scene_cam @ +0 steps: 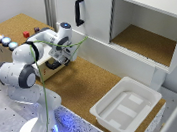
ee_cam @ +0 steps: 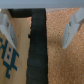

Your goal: Grasp the handle of the drawer and close it

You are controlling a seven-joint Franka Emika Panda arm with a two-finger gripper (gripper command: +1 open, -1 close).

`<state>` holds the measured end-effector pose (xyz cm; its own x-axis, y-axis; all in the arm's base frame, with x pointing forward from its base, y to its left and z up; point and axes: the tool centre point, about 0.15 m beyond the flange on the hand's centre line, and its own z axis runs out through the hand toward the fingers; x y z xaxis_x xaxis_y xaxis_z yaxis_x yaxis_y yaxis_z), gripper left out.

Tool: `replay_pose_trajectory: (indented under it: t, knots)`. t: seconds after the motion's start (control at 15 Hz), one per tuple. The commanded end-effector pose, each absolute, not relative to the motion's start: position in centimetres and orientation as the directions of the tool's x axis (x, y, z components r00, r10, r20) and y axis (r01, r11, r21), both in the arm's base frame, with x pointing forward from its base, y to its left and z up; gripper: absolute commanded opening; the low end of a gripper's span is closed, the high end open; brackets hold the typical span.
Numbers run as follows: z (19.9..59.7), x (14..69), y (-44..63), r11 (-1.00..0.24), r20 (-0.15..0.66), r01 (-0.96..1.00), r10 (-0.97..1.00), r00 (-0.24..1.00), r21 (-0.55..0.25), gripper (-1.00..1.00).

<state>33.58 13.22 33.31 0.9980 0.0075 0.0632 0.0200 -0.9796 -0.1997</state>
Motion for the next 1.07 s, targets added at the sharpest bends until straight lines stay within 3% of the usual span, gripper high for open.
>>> replay_pose_trajectory:
  t: [0.0, 1.0]
  knots:
    - [31.1, 34.0, 13.8, -0.967, 0.063, 0.006, -0.010, 0.998, -0.254, -1.00]
    - [30.1, 34.7, 17.4, -0.963, 0.019, 0.037, 0.033, 0.999, -0.269, -1.00]
